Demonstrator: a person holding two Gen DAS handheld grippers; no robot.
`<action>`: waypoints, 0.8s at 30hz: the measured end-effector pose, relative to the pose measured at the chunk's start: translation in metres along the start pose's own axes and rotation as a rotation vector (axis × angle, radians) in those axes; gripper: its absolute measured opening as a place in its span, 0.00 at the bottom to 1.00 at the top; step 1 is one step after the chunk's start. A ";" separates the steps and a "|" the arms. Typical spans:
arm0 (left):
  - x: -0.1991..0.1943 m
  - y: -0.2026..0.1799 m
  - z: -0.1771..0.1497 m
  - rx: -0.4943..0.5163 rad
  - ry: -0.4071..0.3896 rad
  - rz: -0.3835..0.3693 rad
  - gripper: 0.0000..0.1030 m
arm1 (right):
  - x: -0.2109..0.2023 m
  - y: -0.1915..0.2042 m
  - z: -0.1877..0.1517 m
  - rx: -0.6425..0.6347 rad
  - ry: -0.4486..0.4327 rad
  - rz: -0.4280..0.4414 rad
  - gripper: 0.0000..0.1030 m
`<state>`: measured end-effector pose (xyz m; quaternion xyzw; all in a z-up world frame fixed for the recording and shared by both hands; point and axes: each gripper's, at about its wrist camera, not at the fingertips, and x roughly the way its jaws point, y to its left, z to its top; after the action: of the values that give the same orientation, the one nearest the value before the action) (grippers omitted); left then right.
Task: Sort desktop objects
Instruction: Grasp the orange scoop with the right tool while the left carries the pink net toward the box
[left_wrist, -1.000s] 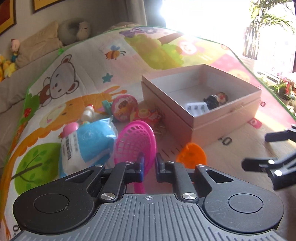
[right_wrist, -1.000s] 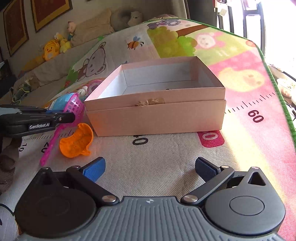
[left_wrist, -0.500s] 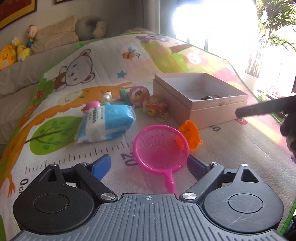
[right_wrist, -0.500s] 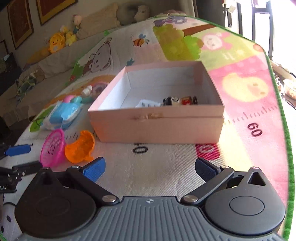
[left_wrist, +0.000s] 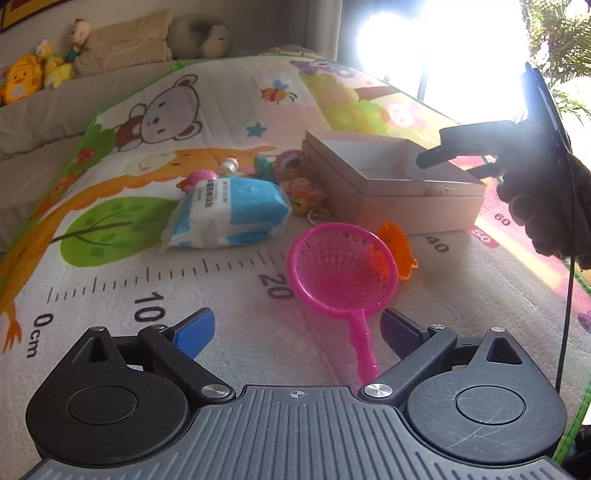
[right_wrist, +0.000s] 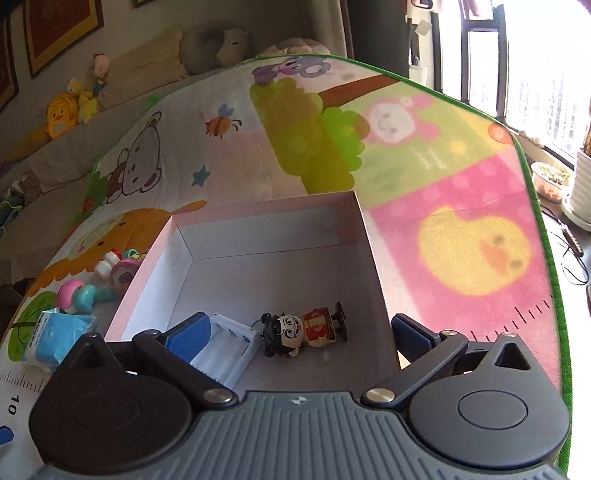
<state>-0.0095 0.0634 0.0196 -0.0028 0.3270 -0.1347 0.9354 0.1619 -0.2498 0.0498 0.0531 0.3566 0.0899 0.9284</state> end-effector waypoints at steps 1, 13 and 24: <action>0.001 0.001 0.000 -0.004 0.004 0.004 0.97 | -0.002 0.006 0.000 -0.013 -0.014 0.023 1.00; 0.007 0.021 0.004 -0.090 0.018 0.107 0.98 | -0.056 0.113 -0.093 -0.625 -0.009 0.204 0.87; 0.004 -0.004 0.016 -0.043 0.009 0.039 0.99 | -0.021 0.114 -0.096 -0.564 0.033 0.187 0.54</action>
<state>0.0020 0.0571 0.0303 -0.0158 0.3339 -0.1095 0.9361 0.0678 -0.1395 0.0110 -0.1759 0.3259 0.2716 0.8883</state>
